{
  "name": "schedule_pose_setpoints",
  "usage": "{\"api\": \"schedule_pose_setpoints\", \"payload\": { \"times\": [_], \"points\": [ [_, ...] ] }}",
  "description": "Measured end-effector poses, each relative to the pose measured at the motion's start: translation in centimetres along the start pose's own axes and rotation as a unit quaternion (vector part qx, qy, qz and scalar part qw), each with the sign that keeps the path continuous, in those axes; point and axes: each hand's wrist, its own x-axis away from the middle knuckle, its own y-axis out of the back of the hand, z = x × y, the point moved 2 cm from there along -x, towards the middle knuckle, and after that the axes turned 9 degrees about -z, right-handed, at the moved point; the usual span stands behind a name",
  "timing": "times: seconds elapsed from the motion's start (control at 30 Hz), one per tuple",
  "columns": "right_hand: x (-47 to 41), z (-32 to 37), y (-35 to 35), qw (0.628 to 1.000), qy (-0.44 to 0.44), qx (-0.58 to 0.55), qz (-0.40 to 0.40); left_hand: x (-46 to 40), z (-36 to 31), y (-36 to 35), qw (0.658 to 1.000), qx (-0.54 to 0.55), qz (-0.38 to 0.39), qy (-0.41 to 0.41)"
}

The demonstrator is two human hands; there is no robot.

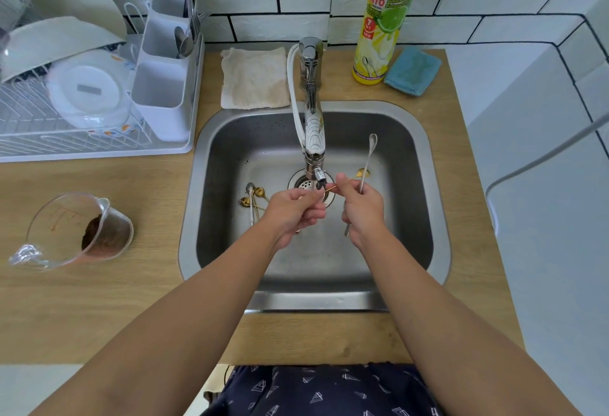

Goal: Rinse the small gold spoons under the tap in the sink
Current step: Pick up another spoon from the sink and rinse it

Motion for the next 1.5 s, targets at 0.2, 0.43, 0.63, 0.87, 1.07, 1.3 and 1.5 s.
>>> {"api": "schedule_pose_setpoints", "payload": {
  "times": [0.2, 0.43, 0.63, 0.87, 1.07, 1.3, 1.5],
  "points": [
    [-0.4, 0.2, 0.2, 1.0, 0.004, -0.003, 0.003, 0.6, -0.3, 0.3, 0.998, 0.02, 0.057, -0.005],
    [-0.7, 0.5, 0.2, 0.999, 0.006, -0.001, -0.039, 0.3, -0.1, -0.2, 0.984, -0.136, 0.022, -0.108],
    [0.0, 0.4, -0.7, 0.999, 0.028, -0.008, -0.013, 0.8, -0.2, 0.4, 0.951, -0.248, -0.061, -0.175],
    [-0.2, 0.1, 0.1, 0.999, -0.009, 0.003, -0.033, 1.1, -0.5, 0.2, 0.985, -0.125, 0.095, -0.067],
    [0.6, -0.7, -0.7, 1.0, -0.009, -0.001, 0.024, 0.7, -1.2, 0.4, 0.971, -0.203, -0.05, -0.116],
    [0.0, 0.1, -1.0, 0.999, -0.025, -0.026, 0.018, 1.7, -0.8, 1.2, 0.972, -0.216, 0.075, -0.063],
    [1.6, -2.1, -1.9, 0.993, -0.047, 0.034, 0.098, 2.6, -0.8, 1.3, 0.974, -0.211, 0.041, -0.074]
  ]
}}
